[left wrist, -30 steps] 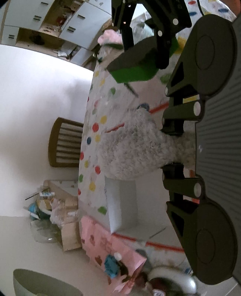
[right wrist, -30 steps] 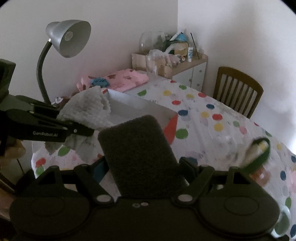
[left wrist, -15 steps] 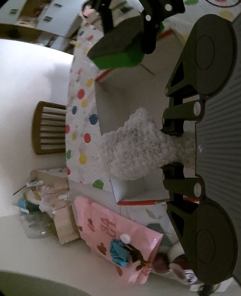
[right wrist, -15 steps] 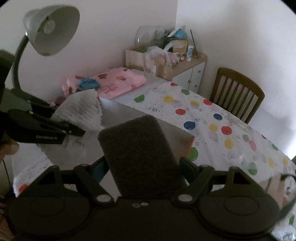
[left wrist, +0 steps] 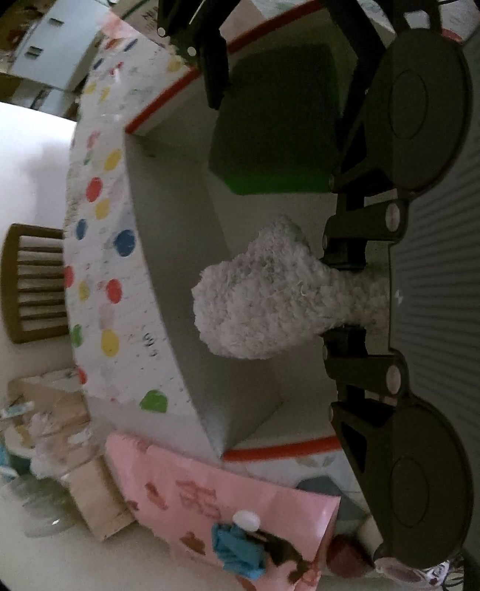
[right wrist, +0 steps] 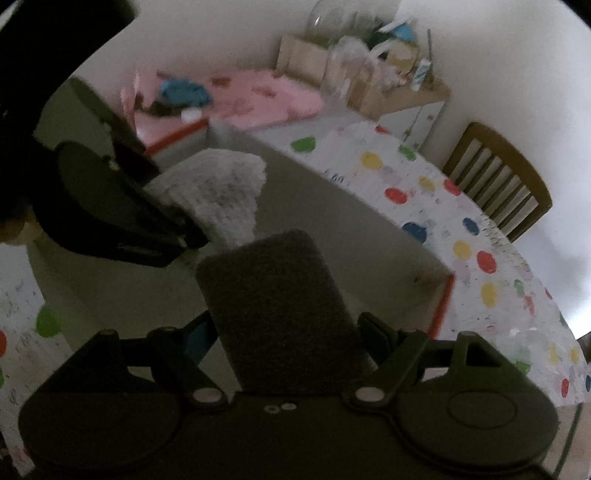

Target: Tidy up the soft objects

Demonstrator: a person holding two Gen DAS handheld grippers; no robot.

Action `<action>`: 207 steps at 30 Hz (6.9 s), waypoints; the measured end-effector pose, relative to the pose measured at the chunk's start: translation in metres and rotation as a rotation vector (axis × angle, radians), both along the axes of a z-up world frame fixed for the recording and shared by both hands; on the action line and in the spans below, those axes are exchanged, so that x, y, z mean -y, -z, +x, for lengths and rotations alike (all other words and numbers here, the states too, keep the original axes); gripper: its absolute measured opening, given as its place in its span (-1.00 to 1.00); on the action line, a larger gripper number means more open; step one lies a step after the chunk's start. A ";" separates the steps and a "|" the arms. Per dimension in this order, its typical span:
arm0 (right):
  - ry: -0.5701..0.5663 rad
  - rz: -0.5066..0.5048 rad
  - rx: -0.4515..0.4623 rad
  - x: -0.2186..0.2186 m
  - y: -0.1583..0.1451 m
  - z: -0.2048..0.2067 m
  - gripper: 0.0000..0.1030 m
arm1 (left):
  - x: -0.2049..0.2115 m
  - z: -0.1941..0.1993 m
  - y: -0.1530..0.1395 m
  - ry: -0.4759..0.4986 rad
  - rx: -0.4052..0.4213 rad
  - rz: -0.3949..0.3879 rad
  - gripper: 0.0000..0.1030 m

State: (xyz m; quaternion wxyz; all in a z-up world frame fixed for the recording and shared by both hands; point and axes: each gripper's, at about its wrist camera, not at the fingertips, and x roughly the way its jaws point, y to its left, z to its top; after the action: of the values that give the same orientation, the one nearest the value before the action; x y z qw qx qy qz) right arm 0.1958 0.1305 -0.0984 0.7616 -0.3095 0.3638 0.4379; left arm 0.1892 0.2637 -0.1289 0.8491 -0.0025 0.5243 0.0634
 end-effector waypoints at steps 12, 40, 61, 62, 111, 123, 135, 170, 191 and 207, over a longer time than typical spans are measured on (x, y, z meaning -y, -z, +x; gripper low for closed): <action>-0.003 -0.105 -0.025 -0.020 0.026 -0.004 0.59 | 0.004 0.014 0.031 0.045 -0.115 0.006 -0.53; 0.077 0.007 -0.079 0.007 0.007 -0.004 0.95 | 0.016 0.002 0.013 0.029 -0.050 0.056 0.39; 0.194 0.224 -0.019 0.093 -0.064 -0.039 0.99 | 0.056 -0.062 -0.068 0.024 0.243 0.027 0.54; 0.203 0.230 -0.013 0.097 -0.066 -0.040 0.99 | 0.059 -0.064 -0.071 0.026 0.251 0.028 0.54; 0.585 0.297 0.032 0.395 -0.024 -0.019 0.99 | 0.281 -0.020 -0.017 0.122 0.427 -0.004 0.99; 0.466 0.214 0.036 0.390 0.016 0.018 0.99 | 0.286 0.009 0.005 0.065 0.401 0.064 0.97; 0.079 0.006 0.015 0.382 0.058 0.057 0.99 | 0.285 0.027 0.013 0.048 0.352 0.057 0.81; 0.012 0.064 -0.165 0.396 0.063 0.086 0.53 | 0.282 0.041 0.005 0.002 0.320 0.021 -0.88; 0.310 0.260 -0.144 0.425 0.001 0.018 0.49 | 0.255 -0.003 -0.021 -0.012 0.394 -0.102 -0.95; 0.316 0.299 -0.130 0.376 -0.030 -0.016 0.49 | 0.230 -0.021 -0.024 0.037 0.331 -0.164 -0.95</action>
State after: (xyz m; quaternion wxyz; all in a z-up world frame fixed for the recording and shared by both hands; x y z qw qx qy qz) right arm 0.1795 -0.2455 -0.0682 0.8331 -0.1034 0.3871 0.3814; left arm 0.1682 0.0341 -0.1048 0.9218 -0.0728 0.3806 0.0035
